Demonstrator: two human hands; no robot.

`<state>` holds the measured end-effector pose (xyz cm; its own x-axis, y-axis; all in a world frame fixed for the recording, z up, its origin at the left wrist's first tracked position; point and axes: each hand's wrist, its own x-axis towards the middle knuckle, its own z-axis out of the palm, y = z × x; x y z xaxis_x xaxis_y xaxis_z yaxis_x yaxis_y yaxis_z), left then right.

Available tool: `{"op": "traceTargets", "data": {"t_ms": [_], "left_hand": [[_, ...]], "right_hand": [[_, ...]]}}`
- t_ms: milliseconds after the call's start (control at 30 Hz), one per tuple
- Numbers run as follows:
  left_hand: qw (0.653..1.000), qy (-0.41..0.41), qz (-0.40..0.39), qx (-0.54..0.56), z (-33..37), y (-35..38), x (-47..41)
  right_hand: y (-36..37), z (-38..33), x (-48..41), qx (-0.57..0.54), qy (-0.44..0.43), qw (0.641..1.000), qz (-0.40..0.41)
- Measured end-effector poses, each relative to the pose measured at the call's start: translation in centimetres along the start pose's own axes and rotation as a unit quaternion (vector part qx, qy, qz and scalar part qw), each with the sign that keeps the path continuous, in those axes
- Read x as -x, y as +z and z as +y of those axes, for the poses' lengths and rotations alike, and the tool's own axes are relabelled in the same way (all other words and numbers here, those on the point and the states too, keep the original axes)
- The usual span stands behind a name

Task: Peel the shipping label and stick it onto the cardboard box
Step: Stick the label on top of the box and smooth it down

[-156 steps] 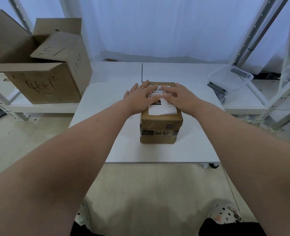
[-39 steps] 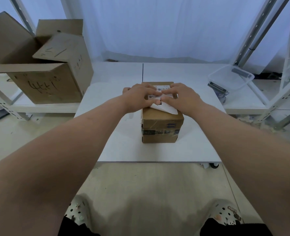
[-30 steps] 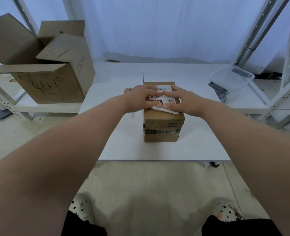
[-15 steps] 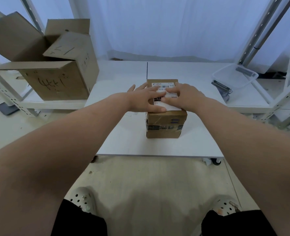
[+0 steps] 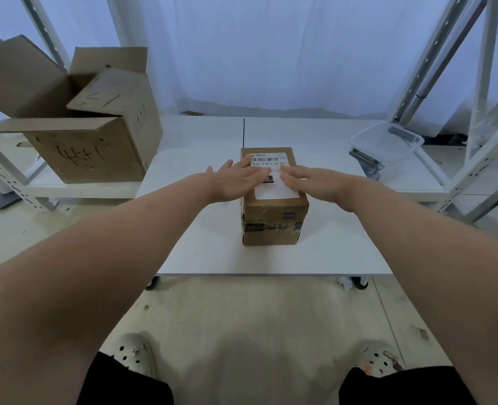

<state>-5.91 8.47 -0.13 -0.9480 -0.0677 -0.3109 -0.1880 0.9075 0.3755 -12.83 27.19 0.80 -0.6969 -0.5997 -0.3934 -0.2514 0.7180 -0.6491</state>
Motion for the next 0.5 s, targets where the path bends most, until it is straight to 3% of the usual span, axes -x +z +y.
{"op": "traceTargets", "data": {"t_ms": [133,333,500], "left_hand": [[0.998,-0.003,0.059,-0.034,0.9,1.0,-0.2],[1.0,-0.009,0.006,-0.024,0.3,0.4,0.4],[0.995,0.009,-0.043,0.09,0.0,0.2,0.7]], "right_hand": [[0.9,-0.5,0.2,0.027,0.001,0.999,0.047],[0.9,-1.1,0.7,0.06,0.025,0.998,0.013],[0.4,-0.8,1.0,-0.009,0.045,0.999,-0.023]]}}
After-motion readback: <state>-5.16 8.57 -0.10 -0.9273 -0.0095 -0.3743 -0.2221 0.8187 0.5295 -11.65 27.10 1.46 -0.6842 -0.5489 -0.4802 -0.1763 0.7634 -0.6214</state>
